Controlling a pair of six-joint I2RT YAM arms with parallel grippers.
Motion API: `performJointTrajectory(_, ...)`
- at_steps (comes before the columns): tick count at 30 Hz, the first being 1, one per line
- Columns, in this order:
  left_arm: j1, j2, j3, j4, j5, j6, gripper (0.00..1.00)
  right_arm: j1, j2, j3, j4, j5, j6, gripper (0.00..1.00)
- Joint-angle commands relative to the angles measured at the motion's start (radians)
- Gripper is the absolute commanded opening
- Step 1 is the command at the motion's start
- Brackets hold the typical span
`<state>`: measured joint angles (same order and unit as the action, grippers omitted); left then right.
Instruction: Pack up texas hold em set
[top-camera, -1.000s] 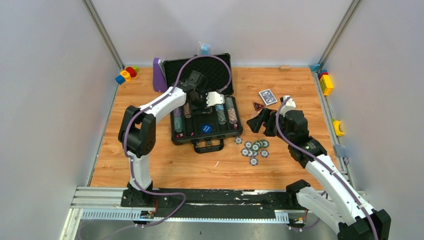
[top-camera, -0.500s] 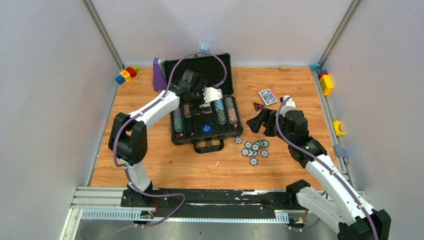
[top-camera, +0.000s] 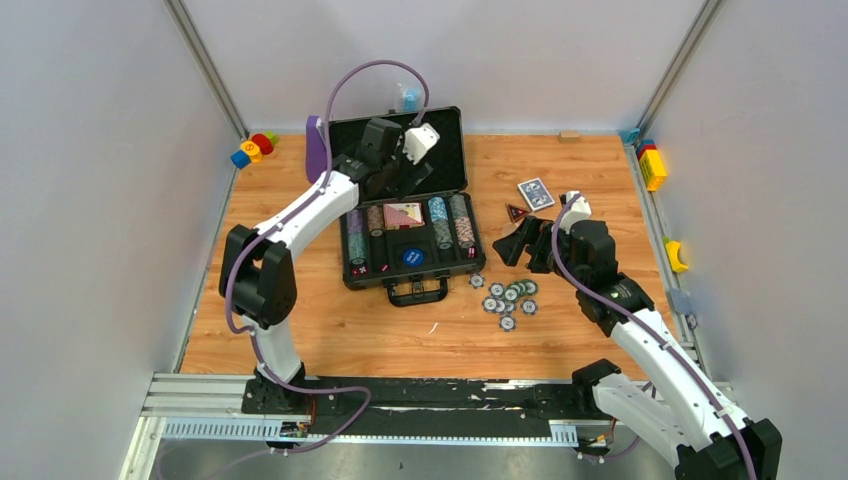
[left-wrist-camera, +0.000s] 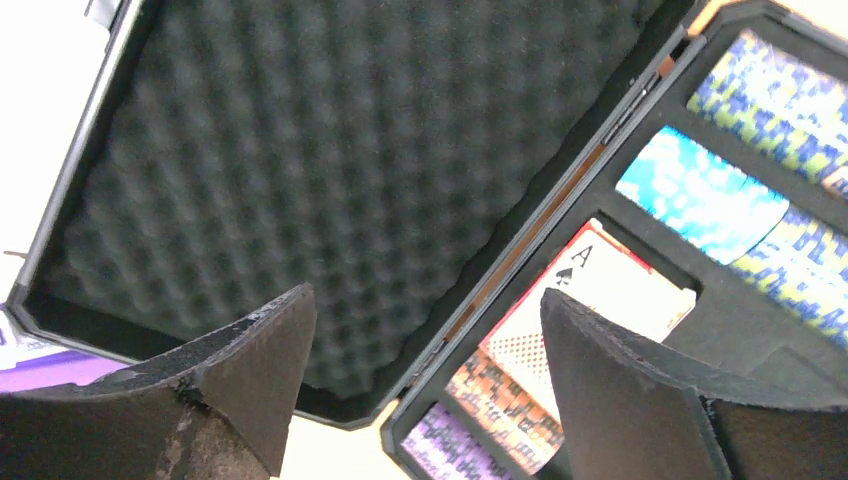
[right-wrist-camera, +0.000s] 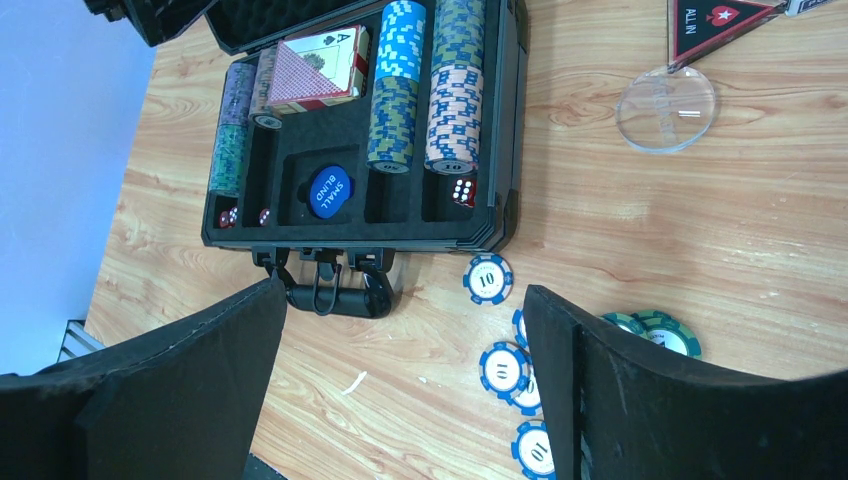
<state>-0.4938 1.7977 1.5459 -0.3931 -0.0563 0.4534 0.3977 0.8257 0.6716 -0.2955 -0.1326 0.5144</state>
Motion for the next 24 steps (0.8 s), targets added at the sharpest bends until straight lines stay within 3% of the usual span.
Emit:
performJointTrajectory(1, 0.003, 0.022, 0.05, -0.05, -0.091, -0.249, 0.85, -0.002, -0.018, 0.015, 0.041, -0.003, -0.005, 0.9)
performJointTrajectory(4, 0.004, -0.023, -0.037, 0.01, -0.171, -0.353, 0.75, -0.003, -0.028, 0.01, 0.041, 0.002, -0.005, 0.9)
performJointTrajectory(9, 0.006, -0.034, -0.071, -0.046, -0.224, -0.643, 0.75, -0.003, -0.033, 0.005, 0.045, -0.004, 0.001, 0.9)
performJointTrajectory(15, 0.008, -0.091, -0.217, 0.04, -0.234, -0.954, 0.7, -0.003, -0.045, -0.004, 0.046, -0.011, 0.0, 0.9)
performJointTrajectory(18, 0.008, -0.101, -0.251, 0.074, -0.21, -1.035, 0.67, -0.003, -0.056, -0.008, 0.047, -0.01, -0.004, 0.9)
performJointTrajectory(24, 0.007, -0.066, -0.233, 0.053, -0.185, -1.057, 0.56, -0.002, -0.069, -0.016, 0.047, -0.011, -0.003, 0.9)
